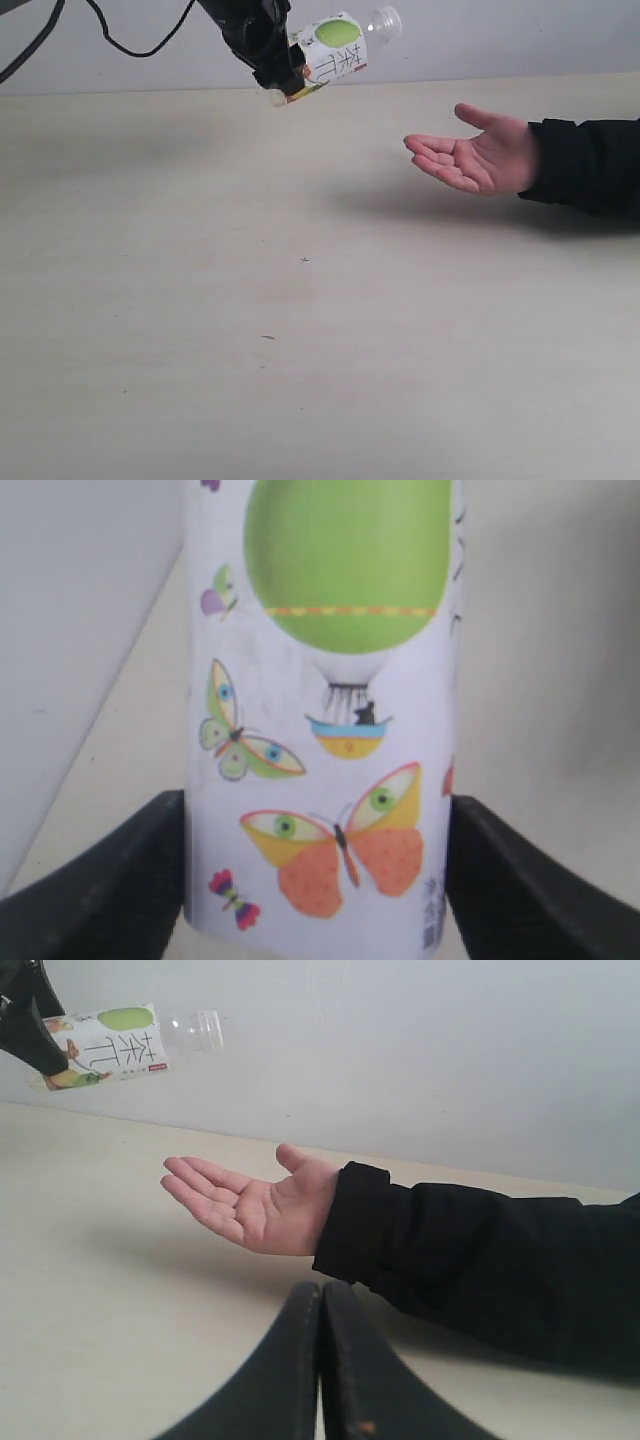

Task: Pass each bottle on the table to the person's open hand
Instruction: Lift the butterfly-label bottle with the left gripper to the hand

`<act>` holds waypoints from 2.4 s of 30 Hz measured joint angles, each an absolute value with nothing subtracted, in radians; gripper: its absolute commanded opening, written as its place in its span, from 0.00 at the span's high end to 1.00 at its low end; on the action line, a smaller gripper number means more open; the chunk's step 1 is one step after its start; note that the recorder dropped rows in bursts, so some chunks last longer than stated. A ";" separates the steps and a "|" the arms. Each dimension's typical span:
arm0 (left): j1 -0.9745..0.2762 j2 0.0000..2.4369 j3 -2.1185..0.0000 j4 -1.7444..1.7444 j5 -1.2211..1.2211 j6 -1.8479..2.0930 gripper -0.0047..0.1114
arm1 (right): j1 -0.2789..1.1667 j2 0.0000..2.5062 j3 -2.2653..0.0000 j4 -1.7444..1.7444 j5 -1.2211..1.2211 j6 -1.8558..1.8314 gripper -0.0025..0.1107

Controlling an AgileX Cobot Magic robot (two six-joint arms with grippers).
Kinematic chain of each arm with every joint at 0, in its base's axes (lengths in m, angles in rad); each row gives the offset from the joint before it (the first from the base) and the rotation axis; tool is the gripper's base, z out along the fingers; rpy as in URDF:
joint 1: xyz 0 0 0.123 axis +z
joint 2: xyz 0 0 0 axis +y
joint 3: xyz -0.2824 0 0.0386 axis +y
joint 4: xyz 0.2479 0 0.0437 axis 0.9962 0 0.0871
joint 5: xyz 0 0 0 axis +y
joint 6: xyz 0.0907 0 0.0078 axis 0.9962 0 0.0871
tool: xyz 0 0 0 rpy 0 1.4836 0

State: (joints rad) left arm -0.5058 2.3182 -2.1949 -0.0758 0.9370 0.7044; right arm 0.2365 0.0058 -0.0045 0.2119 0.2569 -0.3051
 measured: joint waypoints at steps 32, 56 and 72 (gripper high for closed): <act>-0.728 2.219 -2.196 -0.105 1.107 -0.013 0.96 | 0.236 0.006 -0.005 0.212 0.257 -0.305 0.98; -0.862 2.226 -2.197 -0.131 0.885 -0.776 0.96 | 0.236 0.006 -0.005 0.212 0.257 -0.305 0.98; -0.878 2.372 -2.197 -0.304 0.763 -0.845 0.95 | 0.236 0.006 -0.005 0.212 0.257 -0.305 0.98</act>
